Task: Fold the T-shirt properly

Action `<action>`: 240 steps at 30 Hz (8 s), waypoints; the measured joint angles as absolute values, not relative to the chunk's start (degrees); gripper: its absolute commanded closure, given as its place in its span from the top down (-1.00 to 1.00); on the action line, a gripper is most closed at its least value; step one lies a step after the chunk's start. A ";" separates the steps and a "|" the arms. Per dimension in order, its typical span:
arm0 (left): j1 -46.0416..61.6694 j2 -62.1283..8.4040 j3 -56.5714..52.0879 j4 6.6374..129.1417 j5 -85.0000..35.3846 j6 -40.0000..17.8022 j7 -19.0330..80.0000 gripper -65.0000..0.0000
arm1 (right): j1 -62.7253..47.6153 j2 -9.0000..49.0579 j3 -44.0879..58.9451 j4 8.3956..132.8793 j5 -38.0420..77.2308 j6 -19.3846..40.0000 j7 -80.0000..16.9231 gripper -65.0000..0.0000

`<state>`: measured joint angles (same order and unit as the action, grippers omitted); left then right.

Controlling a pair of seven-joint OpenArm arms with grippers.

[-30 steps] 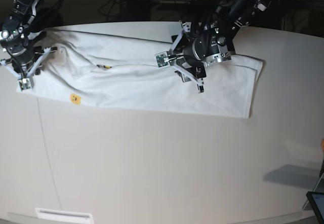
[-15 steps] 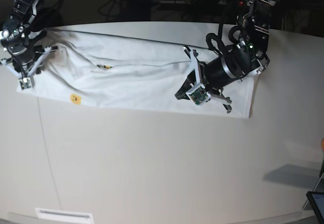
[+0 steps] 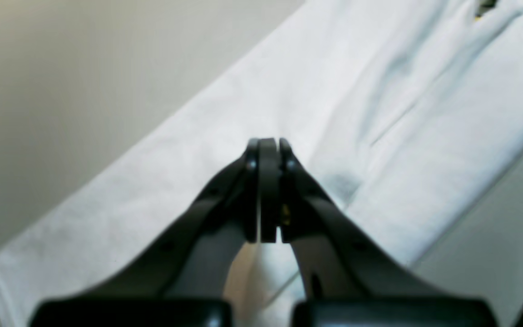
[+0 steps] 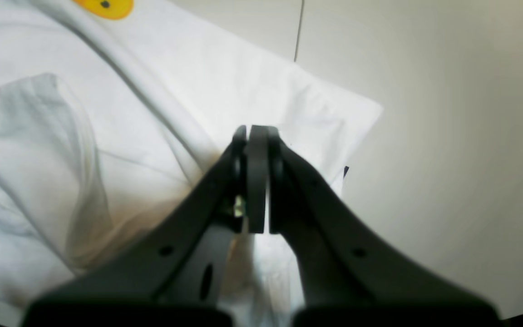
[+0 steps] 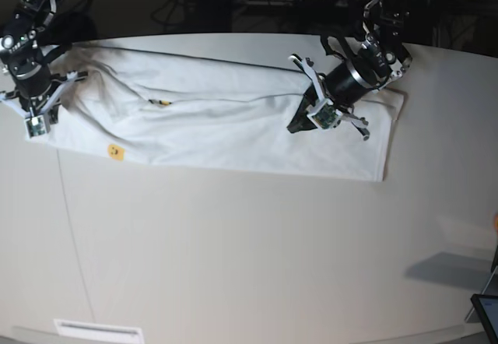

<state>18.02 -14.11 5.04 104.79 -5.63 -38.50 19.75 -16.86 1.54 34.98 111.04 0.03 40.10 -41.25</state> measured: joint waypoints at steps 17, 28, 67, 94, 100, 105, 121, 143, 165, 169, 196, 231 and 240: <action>15.66 -13.37 -0.80 90.11 -5.54 -39.22 13.87 -1.00 | -16.62 3.60 34.96 97.23 1.50 40.23 -36.62 -0.98; 10.33 -17.50 -0.64 82.94 -7.35 -39.59 11.92 -1.00 | -11.51 5.65 34.89 91.66 2.57 40.51 -35.97 -0.97; 10.17 -16.12 -5.19 98.67 -6.09 -39.00 24.97 -0.97 | -10.35 10.07 27.22 98.17 -0.23 40.07 -39.03 -0.97; 19.84 -18.98 -45.71 106.76 -46.63 -39.90 51.44 0.94 | -15.29 9.69 27.22 109.80 0.05 40.49 -38.89 -0.97; 17.17 -18.68 -45.39 97.86 -47.37 -40.29 51.24 0.82 | -16.97 9.63 27.22 109.69 0.01 40.45 -39.03 -0.97; 15.59 -18.87 -41.56 89.10 -47.03 -39.70 51.46 0.83 | -17.65 9.63 27.22 109.69 0.16 40.49 -38.94 -0.97; 9.80 -18.44 -34.61 77.47 -48.31 -39.75 52.47 0.83 | -18.48 9.76 27.22 109.65 0.10 40.49 -38.92 -0.97; 7.20 -15.25 -29.95 77.12 -49.39 -40.23 51.16 0.83 | -18.59 9.76 27.22 109.65 0.03 40.49 -38.85 -0.97; 6.85 -13.80 -26.46 76.95 -48.93 -40.49 51.70 -0.46 | -18.57 9.78 27.22 109.14 0.08 40.49 -38.85 -0.97; 7.01 -13.85 -26.24 76.79 -48.49 -40.38 52.07 -0.99 | -18.59 9.76 27.22 108.09 0.01 40.49 -39.00 -0.97; 7.92 -13.69 -25.50 88.03 -41.80 -39.70 54.24 -1.00 | -15.66 8.58 19.79 101.82 0.49 40.18 -38.68 -0.99; 7.11 -8.21 -1.30 106.83 -41.54 -39.72 62.70 -1.00 | -14.00 8.32 20.01 94.98 2.13 39.42 -35.20 -0.99; 4.93 -3.64 5.58 105.80 -40.93 -37.56 62.57 -1.00 | -14.02 8.32 20.01 94.98 2.15 39.42 -35.20 -0.99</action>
<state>4.93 -3.64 5.58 105.80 -40.93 -37.56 62.57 -14.02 8.32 20.01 94.98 2.15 39.42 -35.20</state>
